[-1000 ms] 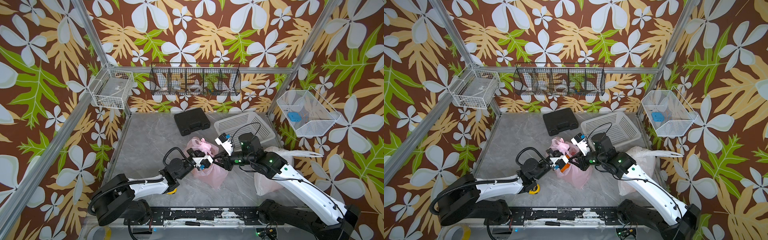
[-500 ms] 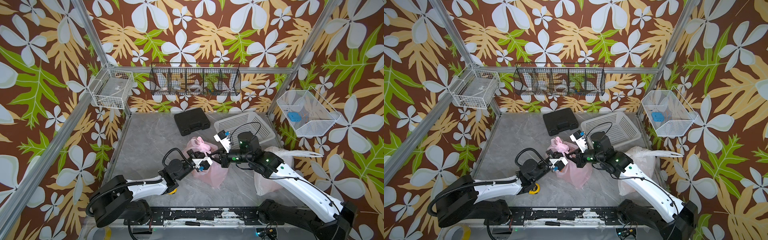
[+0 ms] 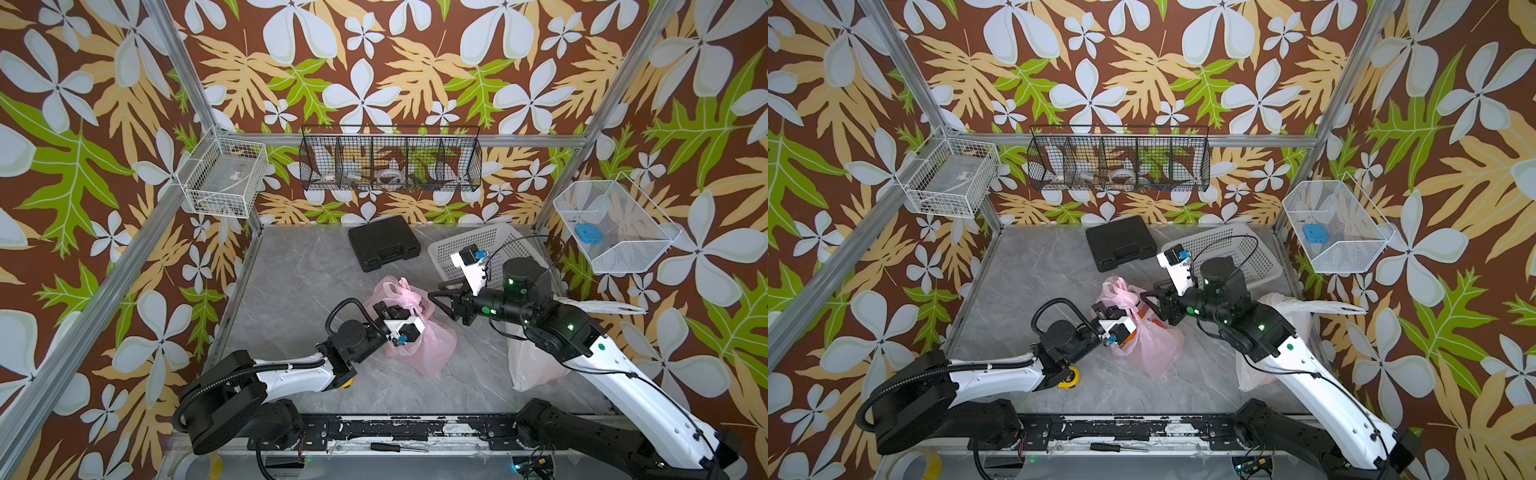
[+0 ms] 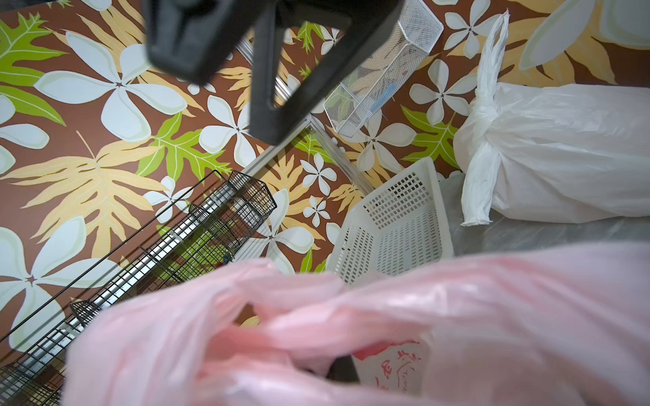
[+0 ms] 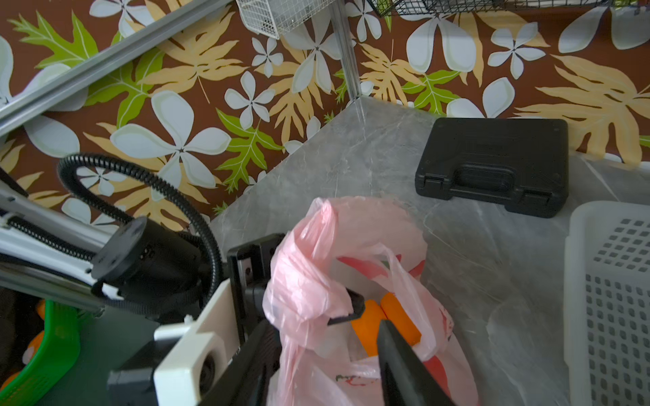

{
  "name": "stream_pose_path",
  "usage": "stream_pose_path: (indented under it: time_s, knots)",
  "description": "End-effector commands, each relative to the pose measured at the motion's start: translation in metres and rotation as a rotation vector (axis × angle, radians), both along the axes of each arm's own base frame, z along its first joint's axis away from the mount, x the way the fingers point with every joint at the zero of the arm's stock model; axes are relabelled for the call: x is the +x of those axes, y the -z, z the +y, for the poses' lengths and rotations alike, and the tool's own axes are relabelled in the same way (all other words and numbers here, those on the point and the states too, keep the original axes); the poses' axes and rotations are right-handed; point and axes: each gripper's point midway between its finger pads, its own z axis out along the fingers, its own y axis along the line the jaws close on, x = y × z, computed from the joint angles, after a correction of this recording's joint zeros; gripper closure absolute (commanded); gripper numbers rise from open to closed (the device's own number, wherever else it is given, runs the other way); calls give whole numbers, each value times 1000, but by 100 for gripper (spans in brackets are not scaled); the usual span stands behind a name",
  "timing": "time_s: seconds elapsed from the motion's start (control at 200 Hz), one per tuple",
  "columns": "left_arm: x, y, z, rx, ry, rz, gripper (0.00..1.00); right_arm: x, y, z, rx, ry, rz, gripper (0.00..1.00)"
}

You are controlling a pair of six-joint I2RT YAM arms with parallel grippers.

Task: Place the oranges into plastic bags & tie knots
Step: Tie the plastic bag at the center of the board.

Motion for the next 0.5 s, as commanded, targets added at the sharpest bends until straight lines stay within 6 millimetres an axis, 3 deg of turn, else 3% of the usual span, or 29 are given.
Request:
stream_pose_path:
  time_s: [0.0,0.225,0.36,0.495]
  knots:
    - [1,-6,1,-10,-9,-26,100,22,-8,8,21,86,109,55]
    - [1,-7,1,-6,-14,-29,100,46,4,42,10,89,339,56]
    - [1,-7,1,-4,-16,-31,100,45,13,54,-2,67,405,46]
    - [1,-6,1,-1,-14,-34,100,43,21,63,-15,43,431,47]
